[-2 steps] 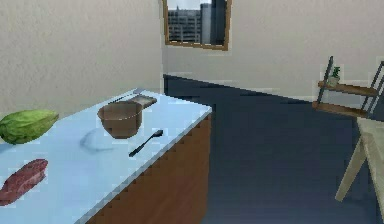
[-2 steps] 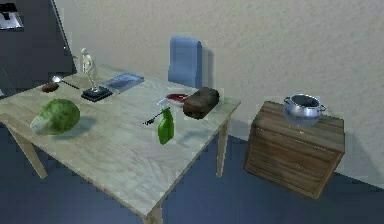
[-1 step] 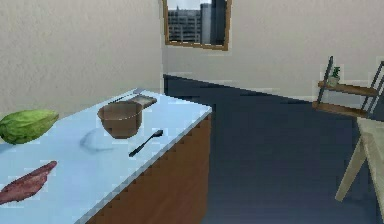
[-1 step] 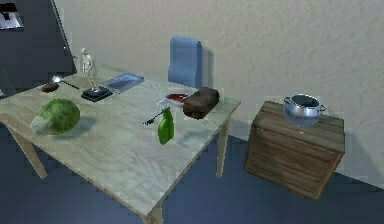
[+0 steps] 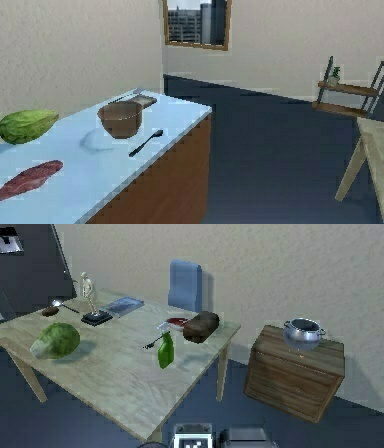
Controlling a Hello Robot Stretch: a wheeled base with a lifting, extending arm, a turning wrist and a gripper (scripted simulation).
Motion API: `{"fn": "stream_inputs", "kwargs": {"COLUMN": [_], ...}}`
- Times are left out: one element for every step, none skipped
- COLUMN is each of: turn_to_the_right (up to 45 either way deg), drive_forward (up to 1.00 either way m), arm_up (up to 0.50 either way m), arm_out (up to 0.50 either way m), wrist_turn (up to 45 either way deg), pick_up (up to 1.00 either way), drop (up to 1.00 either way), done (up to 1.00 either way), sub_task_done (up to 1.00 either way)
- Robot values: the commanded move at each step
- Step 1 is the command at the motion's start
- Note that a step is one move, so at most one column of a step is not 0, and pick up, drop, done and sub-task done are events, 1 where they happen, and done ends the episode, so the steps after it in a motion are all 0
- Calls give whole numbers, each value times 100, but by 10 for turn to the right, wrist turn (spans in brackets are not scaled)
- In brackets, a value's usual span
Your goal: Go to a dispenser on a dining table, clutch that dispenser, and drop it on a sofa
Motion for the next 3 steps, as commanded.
{"fn": "stream_inputs", "kwargs": {"turn_to_the_right": [0, 0, 0], "drive_forward": [0, 0, 0], "arm_up": [0, 0, 0], "arm_out": [50, 0, 0], "wrist_turn": [0, 450, 450], "pick_up": [0, 0, 0], "drop": [0, 0, 0], "done": [0, 0, 0], "sub_task_done": [0, 0, 0]}}
